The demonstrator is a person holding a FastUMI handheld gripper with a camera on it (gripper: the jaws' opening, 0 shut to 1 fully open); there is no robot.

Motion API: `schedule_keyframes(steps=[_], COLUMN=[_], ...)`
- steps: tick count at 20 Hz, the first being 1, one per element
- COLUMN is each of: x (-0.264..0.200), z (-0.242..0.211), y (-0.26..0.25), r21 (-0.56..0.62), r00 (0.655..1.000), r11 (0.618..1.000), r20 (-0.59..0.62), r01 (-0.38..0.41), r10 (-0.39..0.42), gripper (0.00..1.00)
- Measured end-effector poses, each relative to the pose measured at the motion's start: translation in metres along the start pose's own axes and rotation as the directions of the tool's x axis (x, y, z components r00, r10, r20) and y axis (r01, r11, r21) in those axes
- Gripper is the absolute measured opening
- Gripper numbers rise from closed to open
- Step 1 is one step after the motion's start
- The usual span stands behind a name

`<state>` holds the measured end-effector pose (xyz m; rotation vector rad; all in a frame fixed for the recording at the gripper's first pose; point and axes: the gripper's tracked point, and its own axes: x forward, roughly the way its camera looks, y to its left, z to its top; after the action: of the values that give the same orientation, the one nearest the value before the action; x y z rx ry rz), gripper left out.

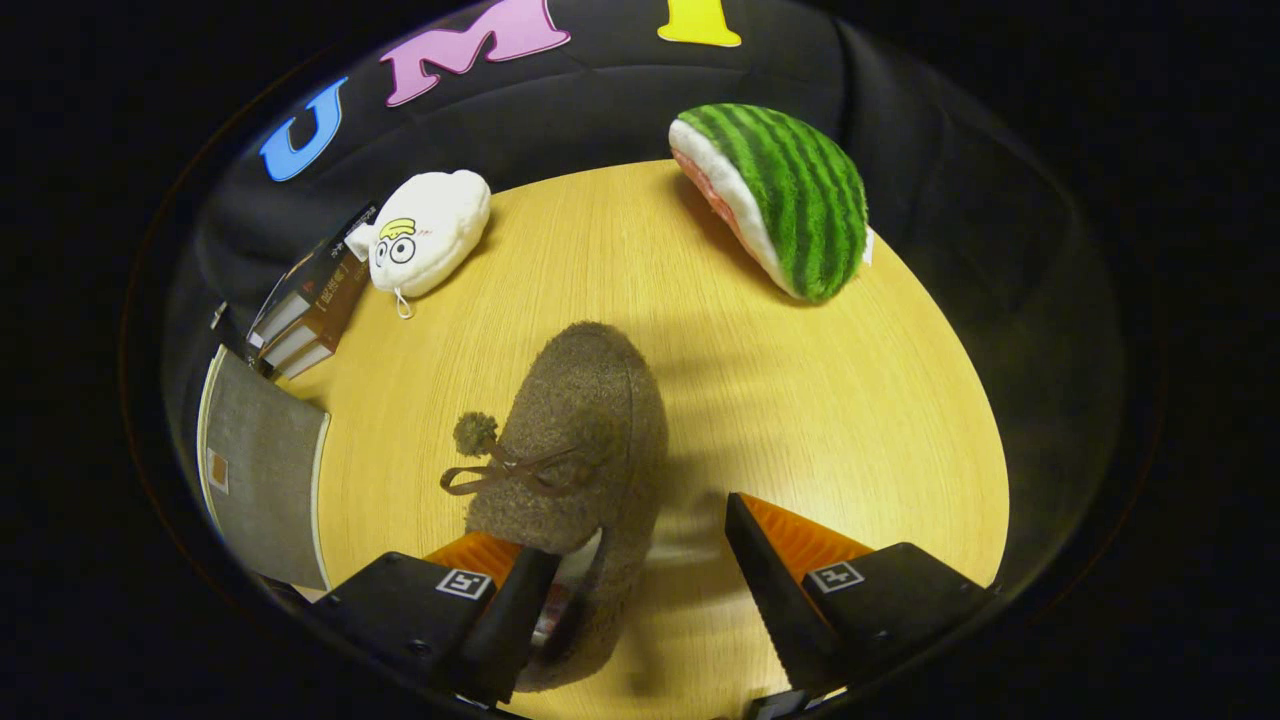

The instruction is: Open the storage box then place both shoes into the box .Put the left shoe in first, then the right shoe, with the right side of both shoes facing outward in a uniform manner.

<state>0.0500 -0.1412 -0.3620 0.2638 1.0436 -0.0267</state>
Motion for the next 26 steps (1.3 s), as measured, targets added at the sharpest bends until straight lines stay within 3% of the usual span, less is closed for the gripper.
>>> schedule_keyframes(steps=[3, 6, 7, 10, 12, 19, 26], x=[0.003, 0.002, 0.001, 0.003, -0.004, -0.063, -0.142], z=[0.000, 0.000, 0.001, 0.002, -0.002, 0.009, 0.072], y=[0.003, -0.002, -0.004, -0.006, -0.005, 0.054, 0.141], r21=[-0.021, 0.009, 0.030, 0.028, 0.019, 0.094, 0.086], r00=[1.000, 1.000, 0.999, 0.999, 0.999, 0.999, 0.969], r11=[1.000, 1.000, 0.999, 0.999, 0.999, 0.994, 0.979], r20=[-0.004, -0.021, -0.036, -0.024, -0.035, 0.007, 0.185], r01=[0.011, 0.020, 0.017, 0.022, 0.036, -0.054, -0.184], r10=[-0.011, -0.019, -0.015, -0.022, -0.036, 0.053, 0.166], gripper=[0.51, 0.41, 0.27, 0.06, 0.06, 0.06, 0.06])
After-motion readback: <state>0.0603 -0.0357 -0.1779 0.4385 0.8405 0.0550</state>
